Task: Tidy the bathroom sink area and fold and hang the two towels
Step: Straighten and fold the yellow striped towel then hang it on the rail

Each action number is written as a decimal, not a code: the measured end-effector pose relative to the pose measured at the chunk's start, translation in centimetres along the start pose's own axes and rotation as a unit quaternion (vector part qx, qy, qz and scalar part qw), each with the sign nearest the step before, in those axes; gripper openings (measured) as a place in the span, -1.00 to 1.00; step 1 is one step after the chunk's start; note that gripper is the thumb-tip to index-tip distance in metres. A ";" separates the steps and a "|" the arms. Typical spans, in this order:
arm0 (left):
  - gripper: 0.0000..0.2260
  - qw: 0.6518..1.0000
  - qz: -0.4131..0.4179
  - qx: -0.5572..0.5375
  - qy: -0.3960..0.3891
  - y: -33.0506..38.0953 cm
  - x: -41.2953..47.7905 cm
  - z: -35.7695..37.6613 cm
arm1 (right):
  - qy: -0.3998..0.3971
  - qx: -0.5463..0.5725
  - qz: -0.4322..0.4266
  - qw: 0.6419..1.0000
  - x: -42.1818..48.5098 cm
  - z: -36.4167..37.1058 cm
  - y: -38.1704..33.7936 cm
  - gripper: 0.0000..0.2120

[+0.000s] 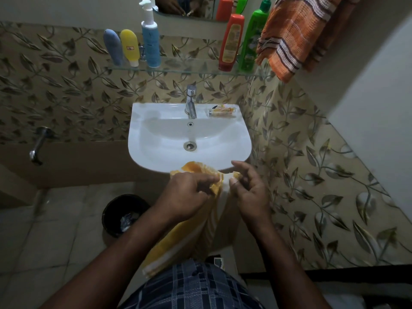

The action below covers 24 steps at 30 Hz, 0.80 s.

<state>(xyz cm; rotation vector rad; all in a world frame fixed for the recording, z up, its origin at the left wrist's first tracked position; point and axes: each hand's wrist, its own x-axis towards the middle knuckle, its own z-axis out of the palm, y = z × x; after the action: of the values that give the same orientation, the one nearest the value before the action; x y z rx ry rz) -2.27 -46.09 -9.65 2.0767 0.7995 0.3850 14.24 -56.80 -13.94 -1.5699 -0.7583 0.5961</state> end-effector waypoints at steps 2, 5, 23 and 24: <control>-0.58 0.994 0.045 0.099 -0.001 -0.1 0.0 -0.1 | 0.006 -0.011 0.014 1.000 -0.5 0.0 0.2 -0.59; -0.66 0.980 0.081 0.182 0.002 -0.5 -0.2 0.1 | 0.006 -0.034 0.039 0.999 -0.8 0.0 0.3 -0.72; -0.90 0.991 0.080 -0.023 0.109 -2.5 -0.4 1.6 | -0.080 0.032 0.051 0.995 -1.0 -0.1 -0.9 -0.85; -0.89 0.990 0.083 -0.024 0.113 -2.5 -0.5 1.7 | -0.086 0.037 0.053 0.994 -1.0 -0.2 -1.0 -0.85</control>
<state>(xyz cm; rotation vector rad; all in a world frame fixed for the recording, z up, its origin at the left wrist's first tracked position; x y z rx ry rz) -2.69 -46.38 -12.64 2.0850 0.7416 0.7344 13.64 -57.61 -12.96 -1.5106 -0.7743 0.8364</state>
